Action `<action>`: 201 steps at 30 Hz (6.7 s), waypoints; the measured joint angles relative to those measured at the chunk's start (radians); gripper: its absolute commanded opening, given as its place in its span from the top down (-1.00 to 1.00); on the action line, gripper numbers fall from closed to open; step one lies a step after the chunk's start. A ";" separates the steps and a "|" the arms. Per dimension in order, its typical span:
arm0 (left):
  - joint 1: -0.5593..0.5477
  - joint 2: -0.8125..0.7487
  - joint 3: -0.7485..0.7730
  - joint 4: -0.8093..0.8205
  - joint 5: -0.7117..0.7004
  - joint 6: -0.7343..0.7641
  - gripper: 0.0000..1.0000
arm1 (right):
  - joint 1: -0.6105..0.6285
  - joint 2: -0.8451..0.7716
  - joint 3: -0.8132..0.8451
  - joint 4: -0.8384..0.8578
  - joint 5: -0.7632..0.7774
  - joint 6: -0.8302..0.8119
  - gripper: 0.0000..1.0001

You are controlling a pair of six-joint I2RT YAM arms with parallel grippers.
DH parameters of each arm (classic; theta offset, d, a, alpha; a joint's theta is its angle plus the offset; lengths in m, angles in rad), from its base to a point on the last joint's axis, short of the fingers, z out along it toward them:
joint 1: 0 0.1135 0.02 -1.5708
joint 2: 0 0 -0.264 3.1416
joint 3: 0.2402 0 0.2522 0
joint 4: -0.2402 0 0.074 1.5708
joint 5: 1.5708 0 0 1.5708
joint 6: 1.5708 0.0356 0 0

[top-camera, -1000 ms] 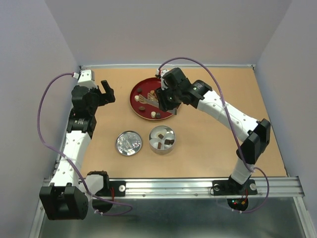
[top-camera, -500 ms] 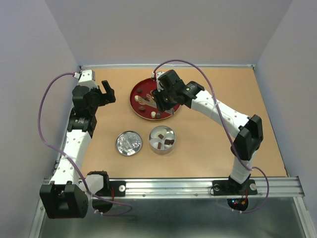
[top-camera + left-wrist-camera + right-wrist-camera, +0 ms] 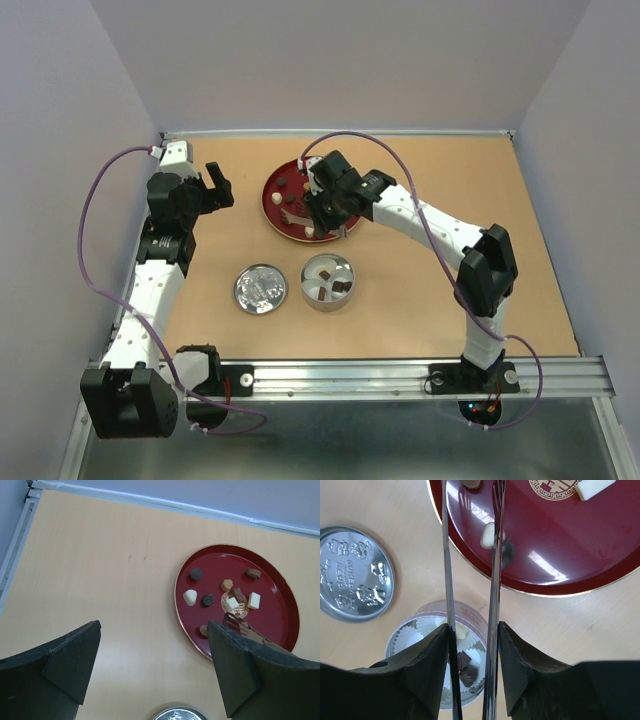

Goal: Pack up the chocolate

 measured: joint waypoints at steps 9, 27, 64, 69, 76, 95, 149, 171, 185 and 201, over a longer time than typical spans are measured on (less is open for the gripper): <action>0.000 0.001 0.000 0.000 0.000 0.000 -0.97 | 0.015 0.040 -0.001 0.012 0.007 -0.024 0.03; 0.000 0.002 0.000 0.000 0.000 0.000 -0.97 | 0.037 0.064 -0.001 0.016 0.060 -0.058 0.35; 0.000 0.002 0.000 0.000 -0.001 0.000 -0.97 | 0.043 -0.356 -0.137 -0.249 -0.078 0.049 0.46; 0.000 0.002 0.000 -0.001 -0.007 0.000 -0.97 | 0.043 -0.425 -0.144 -0.323 -0.126 0.076 0.46; 0.000 0.003 0.000 -0.002 -0.015 0.000 -0.97 | 0.060 -0.462 -0.220 -0.415 -0.199 0.095 0.47; 0.000 0.008 0.000 -0.008 -0.016 0.000 -0.97 | 0.115 -0.418 -0.249 -0.480 -0.253 0.101 0.18; 0.000 0.019 0.000 -0.009 -0.007 0.000 -0.97 | 0.094 -0.034 -0.051 -0.089 0.330 -0.033 0.16; 0.000 0.019 0.000 -0.008 -0.003 0.000 -0.97 | 0.020 0.047 -0.012 0.018 0.307 -0.114 0.14; 0.000 0.020 0.000 -0.008 -0.004 0.000 -0.97 | 0.007 0.107 -0.010 0.042 0.255 -0.121 0.14; 0.000 0.021 0.000 -0.009 -0.004 0.000 -0.97 | 0.007 0.109 0.019 0.045 0.256 -0.143 0.42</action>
